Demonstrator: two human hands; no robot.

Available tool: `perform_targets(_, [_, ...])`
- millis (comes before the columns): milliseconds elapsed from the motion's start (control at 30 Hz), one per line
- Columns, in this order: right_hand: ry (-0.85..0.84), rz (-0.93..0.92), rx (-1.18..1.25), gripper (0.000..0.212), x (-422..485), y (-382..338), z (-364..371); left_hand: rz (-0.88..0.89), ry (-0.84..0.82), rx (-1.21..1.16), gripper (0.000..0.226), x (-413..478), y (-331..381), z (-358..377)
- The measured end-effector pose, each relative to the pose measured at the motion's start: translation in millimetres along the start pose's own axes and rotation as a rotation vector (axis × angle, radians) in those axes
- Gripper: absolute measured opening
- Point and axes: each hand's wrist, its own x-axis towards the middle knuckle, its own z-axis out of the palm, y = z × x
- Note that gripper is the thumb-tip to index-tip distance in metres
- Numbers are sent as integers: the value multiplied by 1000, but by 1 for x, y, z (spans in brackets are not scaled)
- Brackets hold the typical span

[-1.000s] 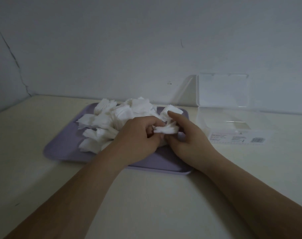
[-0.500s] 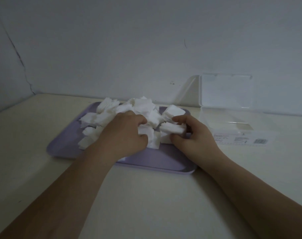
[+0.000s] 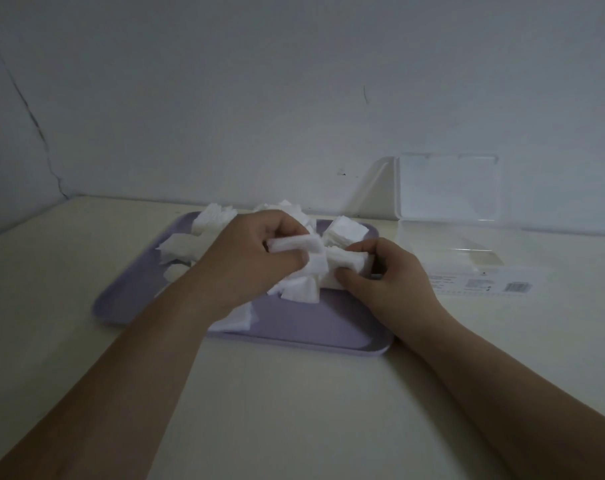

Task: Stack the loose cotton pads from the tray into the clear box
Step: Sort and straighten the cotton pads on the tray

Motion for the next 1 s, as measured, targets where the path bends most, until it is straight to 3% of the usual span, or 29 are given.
perform_targets(133, [2,4,85,25,-1,-3,-1,-59,-98,-115,36,-6,-3,11])
perform_targets(367, [-46,92,372,38,1,-1,-1,-125,-152,-230,32,-7,-4,20])
perform_targets(567, [-124,91,425,38,4,4,2,-43,-13,-186,35,-7,-10,26])
perform_targets(767, [-155,64,466,37,5,6,1,-19,17,-129,30,-5,-13,31])
perform_targets(900, [-215,114,630,46,5,3,-1,24,79,-59,27,-4,-17,35])
perform_targets(1000, [-203,79,619,31,2,1,1,93,159,106,30,-4,-20,39])
